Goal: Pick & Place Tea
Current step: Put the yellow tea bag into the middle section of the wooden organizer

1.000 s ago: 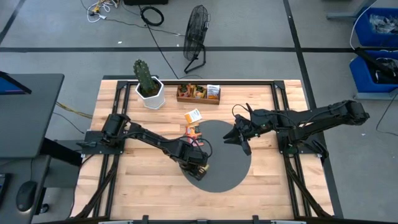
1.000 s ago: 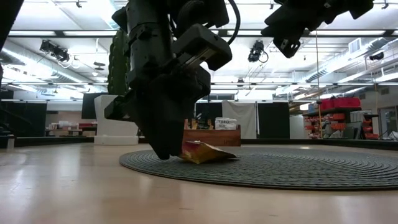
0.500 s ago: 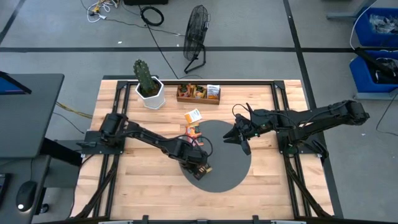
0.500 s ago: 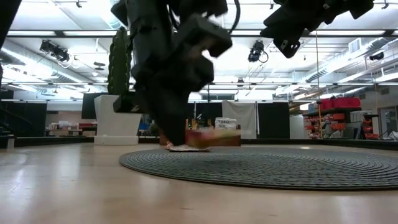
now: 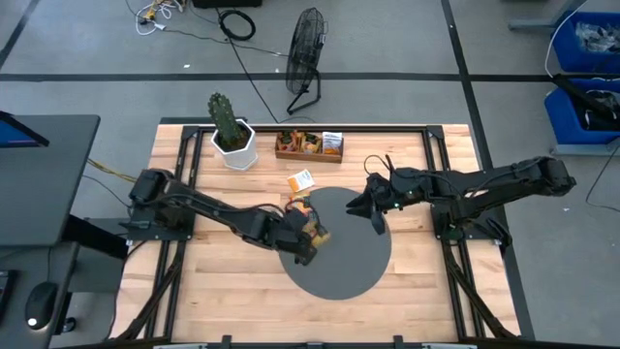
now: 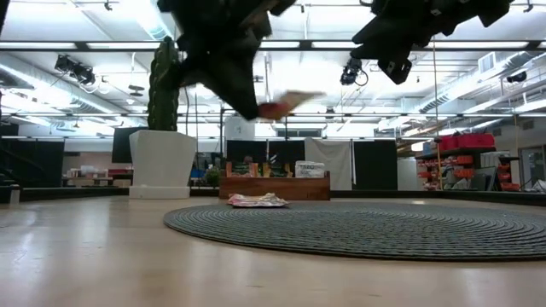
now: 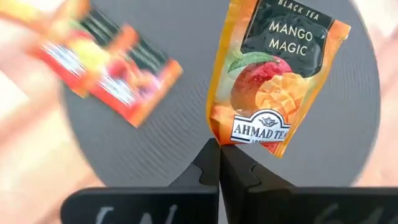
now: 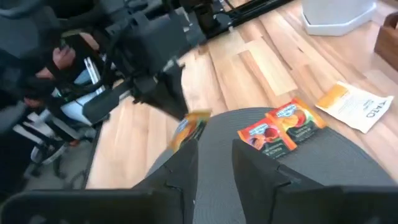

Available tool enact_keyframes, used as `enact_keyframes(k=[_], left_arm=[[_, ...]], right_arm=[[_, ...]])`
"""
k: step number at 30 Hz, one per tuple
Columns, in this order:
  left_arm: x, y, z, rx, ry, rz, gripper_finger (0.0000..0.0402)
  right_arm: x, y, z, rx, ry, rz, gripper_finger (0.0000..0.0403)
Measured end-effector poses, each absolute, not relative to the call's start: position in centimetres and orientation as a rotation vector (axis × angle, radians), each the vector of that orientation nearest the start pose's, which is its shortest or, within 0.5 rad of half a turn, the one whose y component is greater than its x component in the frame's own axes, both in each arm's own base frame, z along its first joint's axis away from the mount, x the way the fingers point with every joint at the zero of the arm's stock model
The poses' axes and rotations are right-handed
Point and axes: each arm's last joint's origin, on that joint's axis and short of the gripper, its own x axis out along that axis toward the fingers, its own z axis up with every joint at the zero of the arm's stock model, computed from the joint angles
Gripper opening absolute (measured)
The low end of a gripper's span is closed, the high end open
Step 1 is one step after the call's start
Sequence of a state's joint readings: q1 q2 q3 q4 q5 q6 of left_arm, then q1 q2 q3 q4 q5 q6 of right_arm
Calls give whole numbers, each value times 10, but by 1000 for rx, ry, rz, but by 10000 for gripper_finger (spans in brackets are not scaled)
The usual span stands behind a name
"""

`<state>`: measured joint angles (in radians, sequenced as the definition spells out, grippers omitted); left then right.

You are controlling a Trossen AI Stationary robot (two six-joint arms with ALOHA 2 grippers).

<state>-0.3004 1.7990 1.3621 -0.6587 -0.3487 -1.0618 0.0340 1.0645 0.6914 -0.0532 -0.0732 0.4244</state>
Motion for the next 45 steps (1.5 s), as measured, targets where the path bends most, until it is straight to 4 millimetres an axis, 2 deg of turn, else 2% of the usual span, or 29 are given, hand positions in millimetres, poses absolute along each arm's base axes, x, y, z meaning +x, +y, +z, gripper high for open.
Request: enact_keyframes(k=[7, 10, 13, 19, 25, 30, 41, 45], left_arm=[[355, -91, 239, -544, 747, 678, 1], [358, -88, 240, -513, 729, 666, 1], [359, -84, 240, -497, 716, 690, 1], [360, -76, 241, -460, 685, 725, 0], [360, -75, 242, -431, 652, 761, 0], [361, -74, 243, -408, 634, 772, 0], [362, -74, 244, -371, 612, 775, 0], [363, -74, 245, -354, 597, 780, 0]], right_arm=[[232, -8, 264, 563, 449, 110, 145], [241, -14, 279, 557, 437, 136, 167], [255, -19, 294, 506, 508, 126, 184], [286, -32, 308, 472, 716, 80, 194], [314, -42, 308, 456, 795, 71, 192], [329, -48, 301, 504, 829, 117, 192], [334, -54, 291, 535, 867, 110, 191], [334, -54, 291, 535, 864, 108, 174]])
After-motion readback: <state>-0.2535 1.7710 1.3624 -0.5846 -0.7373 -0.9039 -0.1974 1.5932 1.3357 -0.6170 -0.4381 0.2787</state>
